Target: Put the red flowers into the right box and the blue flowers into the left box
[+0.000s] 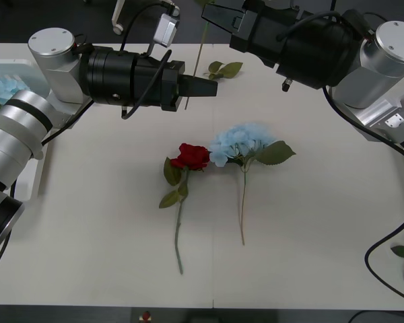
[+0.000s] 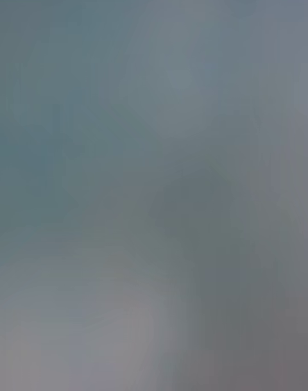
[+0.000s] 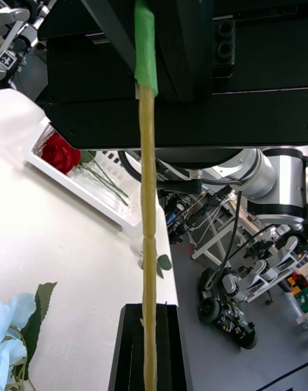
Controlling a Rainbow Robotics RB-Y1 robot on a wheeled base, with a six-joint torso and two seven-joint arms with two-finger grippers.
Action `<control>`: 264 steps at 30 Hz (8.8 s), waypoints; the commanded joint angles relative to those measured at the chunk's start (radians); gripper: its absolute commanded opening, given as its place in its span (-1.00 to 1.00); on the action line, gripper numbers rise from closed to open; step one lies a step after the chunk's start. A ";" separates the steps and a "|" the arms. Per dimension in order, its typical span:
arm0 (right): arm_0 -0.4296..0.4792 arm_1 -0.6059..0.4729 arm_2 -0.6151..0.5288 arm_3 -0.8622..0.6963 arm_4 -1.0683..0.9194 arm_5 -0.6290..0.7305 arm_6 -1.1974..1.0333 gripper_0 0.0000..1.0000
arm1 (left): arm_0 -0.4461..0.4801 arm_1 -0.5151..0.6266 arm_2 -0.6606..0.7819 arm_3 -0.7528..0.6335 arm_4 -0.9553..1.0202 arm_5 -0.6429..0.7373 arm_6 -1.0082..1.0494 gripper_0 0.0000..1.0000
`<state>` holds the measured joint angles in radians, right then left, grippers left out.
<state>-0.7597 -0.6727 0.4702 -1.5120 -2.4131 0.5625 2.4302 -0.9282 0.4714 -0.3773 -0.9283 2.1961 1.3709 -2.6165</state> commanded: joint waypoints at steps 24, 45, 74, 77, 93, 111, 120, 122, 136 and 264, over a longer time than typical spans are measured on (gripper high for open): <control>-0.027 -0.090 -0.021 -0.013 0.005 0.013 0.015 0.84 | -0.004 0.015 0.018 -0.033 0.031 0.033 0.038 -1.00; -0.033 -0.353 -0.021 -0.040 0.043 0.281 -0.333 0.91 | 0.034 0.523 0.067 -0.067 0.024 0.114 0.325 -1.00; -0.121 -0.314 0.011 -0.364 1.000 0.781 -1.574 0.90 | 0.046 0.740 0.535 0.048 -1.113 0.295 0.466 -1.00; -0.122 -0.284 0.082 -0.364 1.089 0.760 -1.577 0.90 | 0.065 0.739 0.535 0.048 -1.193 0.269 0.458 -1.00; -0.122 -0.179 0.323 -0.287 1.339 0.674 -1.582 0.89 | 0.256 0.693 0.532 0.046 -1.322 0.091 0.348 -1.00; -0.121 -0.088 0.452 -0.102 1.439 0.542 -1.570 0.83 | 0.296 0.607 0.400 0.046 -1.359 -0.059 0.362 -1.00; -0.119 -0.064 0.495 -0.042 1.462 0.487 -1.567 0.82 | 0.295 0.607 0.416 0.040 -1.345 -0.065 0.359 1.00; -0.119 -0.060 0.499 -0.030 1.459 0.474 -1.567 0.82 | 0.296 0.609 0.433 0.026 -1.345 -0.058 0.354 1.00; -0.119 -0.011 0.501 0.049 1.451 0.430 -1.544 0.75 | 0.296 0.607 0.689 -0.159 -1.270 0.283 0.455 1.00; -0.115 -0.136 0.111 -0.030 0.037 -0.033 -0.250 -1.00 | 0.266 0.013 0.273 -0.604 -0.426 -0.049 0.549 1.00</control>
<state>-0.8571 -0.8092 0.5880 -1.5147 -2.3708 0.5300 2.1763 -0.6226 0.4731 -0.0680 -1.5219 1.7646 1.3470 -2.0602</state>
